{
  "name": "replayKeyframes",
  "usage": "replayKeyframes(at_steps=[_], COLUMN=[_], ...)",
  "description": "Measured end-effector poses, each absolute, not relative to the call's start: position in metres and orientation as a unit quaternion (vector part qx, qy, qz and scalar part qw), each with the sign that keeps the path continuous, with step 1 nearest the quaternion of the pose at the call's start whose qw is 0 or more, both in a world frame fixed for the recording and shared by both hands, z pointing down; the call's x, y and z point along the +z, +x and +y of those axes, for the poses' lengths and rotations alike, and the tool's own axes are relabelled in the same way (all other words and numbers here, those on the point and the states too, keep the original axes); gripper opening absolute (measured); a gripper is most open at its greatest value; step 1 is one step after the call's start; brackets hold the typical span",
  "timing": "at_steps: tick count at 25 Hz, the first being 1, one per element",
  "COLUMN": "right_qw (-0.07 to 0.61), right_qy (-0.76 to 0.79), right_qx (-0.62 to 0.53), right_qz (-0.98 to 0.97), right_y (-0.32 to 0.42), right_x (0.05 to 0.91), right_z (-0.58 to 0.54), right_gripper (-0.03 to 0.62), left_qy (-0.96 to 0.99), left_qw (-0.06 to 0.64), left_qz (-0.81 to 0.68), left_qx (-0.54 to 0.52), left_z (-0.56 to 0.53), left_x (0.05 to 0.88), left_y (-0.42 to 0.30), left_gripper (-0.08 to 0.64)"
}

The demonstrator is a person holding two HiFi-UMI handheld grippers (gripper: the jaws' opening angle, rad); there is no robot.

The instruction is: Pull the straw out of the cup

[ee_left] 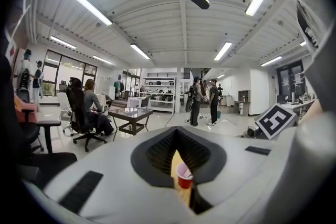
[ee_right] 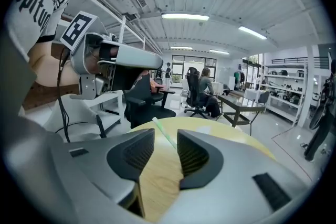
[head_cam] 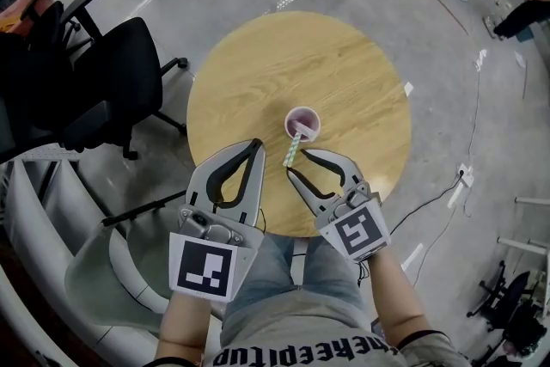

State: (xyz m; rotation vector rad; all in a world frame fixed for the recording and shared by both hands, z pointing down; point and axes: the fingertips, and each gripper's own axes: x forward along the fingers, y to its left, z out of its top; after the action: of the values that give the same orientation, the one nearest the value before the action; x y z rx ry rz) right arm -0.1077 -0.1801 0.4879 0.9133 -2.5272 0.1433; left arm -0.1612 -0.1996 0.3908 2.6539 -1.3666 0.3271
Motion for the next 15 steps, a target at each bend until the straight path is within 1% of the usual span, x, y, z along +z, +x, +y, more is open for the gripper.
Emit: replayKeyframes(at_steps=[12, 14, 15], right_qw=[0.235, 0.238, 0.239], right_qy=[0.332, 0.338, 0.342], right_qx=[0.048, 0.044, 0.040], right_qz=[-0.912, -0.909, -0.908], right_y=[-0.112, -0.111, -0.110], right_x=[0.506, 0.506, 0.506], right_z=[-0.191, -0.192, -0.193], right_gripper=[0.158, 0.135, 0.112], left_qy=[0.881, 0.880, 0.880], left_qw=[0.074, 0.074, 0.074], left_qz=[-0.454, -0.455, -0.455], left_qx=[0.113, 0.113, 0.113], left_z=[-0.205, -0.205, -0.205], left_x=[0.400, 0.401, 0.401], left_y=[-0.164, -0.165, -0.165], left_gripper=[0.021, 0.021, 0.021])
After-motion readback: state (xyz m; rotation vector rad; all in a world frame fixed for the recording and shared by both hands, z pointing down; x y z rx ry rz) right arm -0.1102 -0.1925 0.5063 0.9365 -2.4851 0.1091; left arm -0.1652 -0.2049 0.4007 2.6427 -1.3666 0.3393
